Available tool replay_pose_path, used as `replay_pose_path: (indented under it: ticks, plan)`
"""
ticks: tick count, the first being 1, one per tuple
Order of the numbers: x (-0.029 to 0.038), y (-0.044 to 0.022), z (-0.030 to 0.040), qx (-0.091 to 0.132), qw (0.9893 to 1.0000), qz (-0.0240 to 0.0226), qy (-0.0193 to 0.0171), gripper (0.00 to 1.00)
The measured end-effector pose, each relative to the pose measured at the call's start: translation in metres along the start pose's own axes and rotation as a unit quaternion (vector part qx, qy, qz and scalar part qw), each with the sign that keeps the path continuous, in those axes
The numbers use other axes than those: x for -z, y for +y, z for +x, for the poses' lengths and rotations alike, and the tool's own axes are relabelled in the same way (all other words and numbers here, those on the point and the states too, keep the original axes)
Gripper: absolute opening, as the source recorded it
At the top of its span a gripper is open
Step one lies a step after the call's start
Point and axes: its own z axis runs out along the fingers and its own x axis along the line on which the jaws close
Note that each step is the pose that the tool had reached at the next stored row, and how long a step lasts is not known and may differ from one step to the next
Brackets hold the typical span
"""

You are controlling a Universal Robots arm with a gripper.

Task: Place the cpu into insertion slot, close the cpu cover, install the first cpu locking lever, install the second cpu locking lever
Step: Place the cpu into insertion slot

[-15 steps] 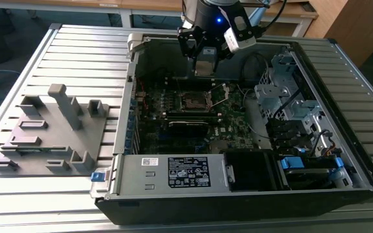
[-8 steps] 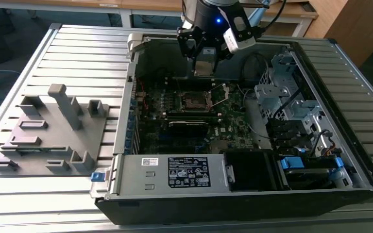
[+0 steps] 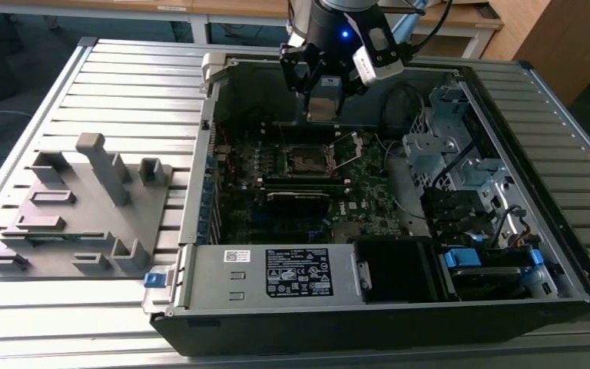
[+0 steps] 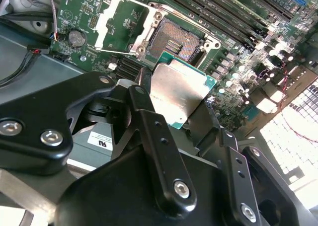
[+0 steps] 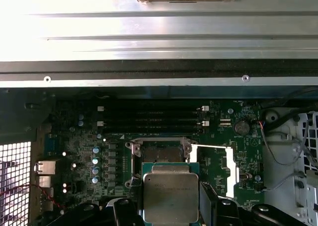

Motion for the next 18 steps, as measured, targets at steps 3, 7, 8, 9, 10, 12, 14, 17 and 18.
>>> replay_pose_path:
  ticks: [3,7,8,9,10,12,14,17,18]
  plan:
    - [-0.0001,0.0000,0.0000,0.000,1.0000,0.0000,0.0000,0.54]
    - [-0.0011,-0.0001,0.0000,0.000,1.0000,0.0000,0.0000,0.54]
    - [-0.0015,-0.0001,0.0000,0.000,1.0000,0.0000,0.0000,0.54]
    - [-0.0015,-0.0001,0.0000,0.000,1.0000,0.0000,0.0000,0.54]
    - [-0.0016,-0.0001,0.0000,0.000,1.0000,0.0000,0.0000,0.54]
    - [-0.0022,-0.0002,0.0000,0.000,1.0000,-0.0002,-0.0002,0.54]
    - [-0.0029,-0.0003,0.0001,0.000,1.0000,-0.0001,-0.0004,0.54]
    - [-0.0044,-0.0004,0.0002,0.000,1.0000,-0.0001,-0.0008,0.54]
    - [-0.0050,-0.0005,0.0003,0.000,1.0000,0.0000,-0.0009,0.54]
